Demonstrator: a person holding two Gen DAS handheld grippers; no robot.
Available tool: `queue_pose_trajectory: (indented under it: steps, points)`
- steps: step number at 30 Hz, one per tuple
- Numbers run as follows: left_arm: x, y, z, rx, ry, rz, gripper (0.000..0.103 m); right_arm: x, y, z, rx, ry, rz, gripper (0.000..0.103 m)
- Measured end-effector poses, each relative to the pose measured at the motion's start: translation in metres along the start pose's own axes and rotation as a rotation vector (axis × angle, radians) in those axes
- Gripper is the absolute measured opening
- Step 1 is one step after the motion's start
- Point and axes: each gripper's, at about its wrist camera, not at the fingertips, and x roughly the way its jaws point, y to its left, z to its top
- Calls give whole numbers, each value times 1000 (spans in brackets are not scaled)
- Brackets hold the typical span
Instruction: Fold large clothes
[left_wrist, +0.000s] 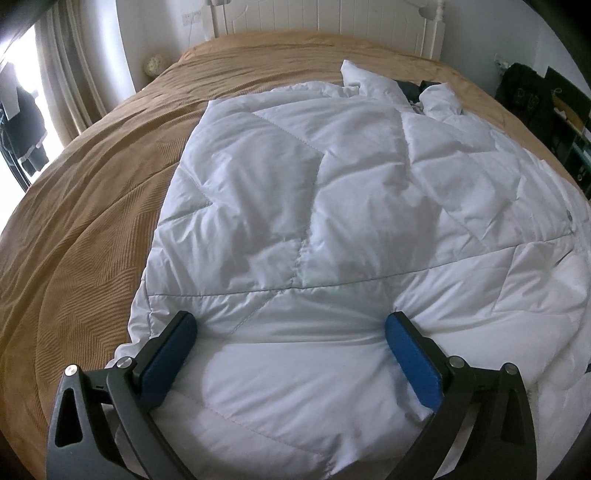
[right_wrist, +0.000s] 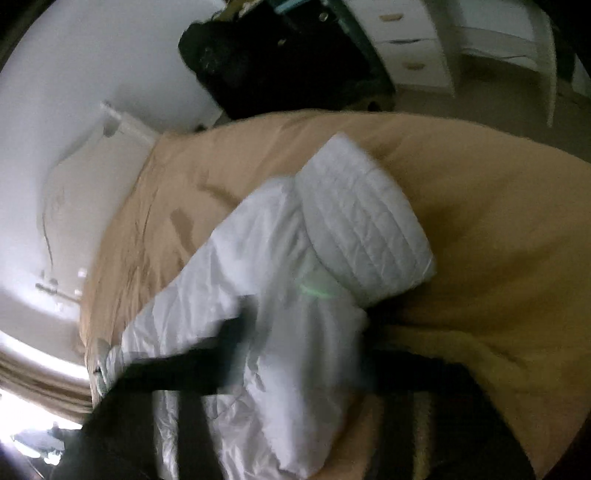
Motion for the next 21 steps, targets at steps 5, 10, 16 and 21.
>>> queue_pose_trajectory:
  steps: [5,10,16,21]
  points:
    - [0,0,0,-1,-2,-1,102,-26,54,-15,-67,-67,150,18]
    - [1,1,0,0,-1,-1,103,-50,163,-58,-239,-20,392,17]
    - [1,2,1,-7,0,-11,103,-37,297,-166,-437,180,641,17]
    - [0,5,2,-18,0,-30,102,3,372,-264,-548,340,722,17]
